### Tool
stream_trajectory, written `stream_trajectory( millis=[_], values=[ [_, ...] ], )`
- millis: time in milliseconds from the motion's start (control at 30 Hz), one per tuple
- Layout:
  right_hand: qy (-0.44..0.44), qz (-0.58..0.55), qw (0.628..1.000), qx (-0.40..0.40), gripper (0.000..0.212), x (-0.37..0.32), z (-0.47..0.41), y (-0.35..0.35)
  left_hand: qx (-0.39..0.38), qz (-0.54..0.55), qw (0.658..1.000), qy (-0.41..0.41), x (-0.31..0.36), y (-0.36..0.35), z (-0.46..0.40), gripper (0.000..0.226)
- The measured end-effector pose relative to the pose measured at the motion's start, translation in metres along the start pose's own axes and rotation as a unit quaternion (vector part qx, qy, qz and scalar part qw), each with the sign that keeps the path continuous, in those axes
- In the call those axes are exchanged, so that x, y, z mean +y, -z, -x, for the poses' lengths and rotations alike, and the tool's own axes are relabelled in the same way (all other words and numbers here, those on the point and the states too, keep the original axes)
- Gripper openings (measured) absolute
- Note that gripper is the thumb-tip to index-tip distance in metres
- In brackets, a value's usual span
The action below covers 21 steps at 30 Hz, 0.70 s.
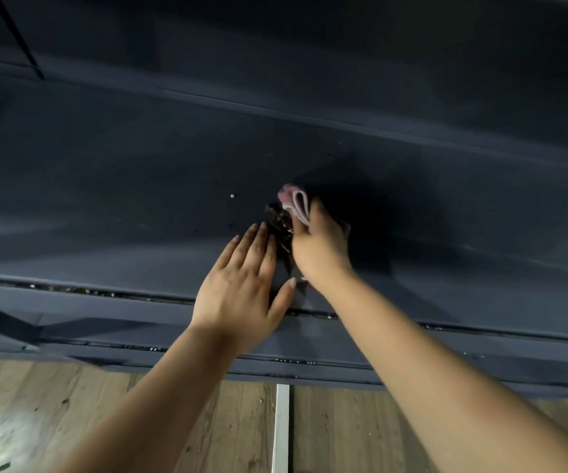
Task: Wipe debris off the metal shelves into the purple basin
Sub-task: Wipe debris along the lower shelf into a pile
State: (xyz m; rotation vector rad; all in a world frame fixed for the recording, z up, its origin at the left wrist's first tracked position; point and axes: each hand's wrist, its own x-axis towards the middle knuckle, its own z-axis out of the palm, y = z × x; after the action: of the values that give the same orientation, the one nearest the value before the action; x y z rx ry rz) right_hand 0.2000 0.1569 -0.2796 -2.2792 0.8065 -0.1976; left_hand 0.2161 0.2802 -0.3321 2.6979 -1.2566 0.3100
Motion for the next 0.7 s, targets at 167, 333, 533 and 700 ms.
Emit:
stream_trajectory(
  millis=[167, 333, 533, 700],
  values=[
    [-0.049, 0.065, 0.991, 0.109, 0.021, 0.044, -0.003, 0.038, 0.009, -0.017, 1.000, 0.001, -0.021, 0.007, 0.009, 0.067],
    [-0.086, 0.125, 0.982, 0.110, 0.028, 0.058, -0.013, 0.048, -0.019, -0.029, 0.999, 0.038, -0.053, 0.010, 0.019, 0.071],
    [-0.005, 0.105, 0.993, 0.044, 0.027, 0.004, -0.014, -0.001, -0.004, -0.013, 0.999, 0.036, -0.052, 0.009, 0.019, 0.070],
    [0.086, 0.080, 0.993, -0.027, 0.033, -0.031, -0.002, -0.035, -0.003, -0.004, 0.999, 0.035, -0.052, 0.009, 0.018, 0.070]
  ],
)
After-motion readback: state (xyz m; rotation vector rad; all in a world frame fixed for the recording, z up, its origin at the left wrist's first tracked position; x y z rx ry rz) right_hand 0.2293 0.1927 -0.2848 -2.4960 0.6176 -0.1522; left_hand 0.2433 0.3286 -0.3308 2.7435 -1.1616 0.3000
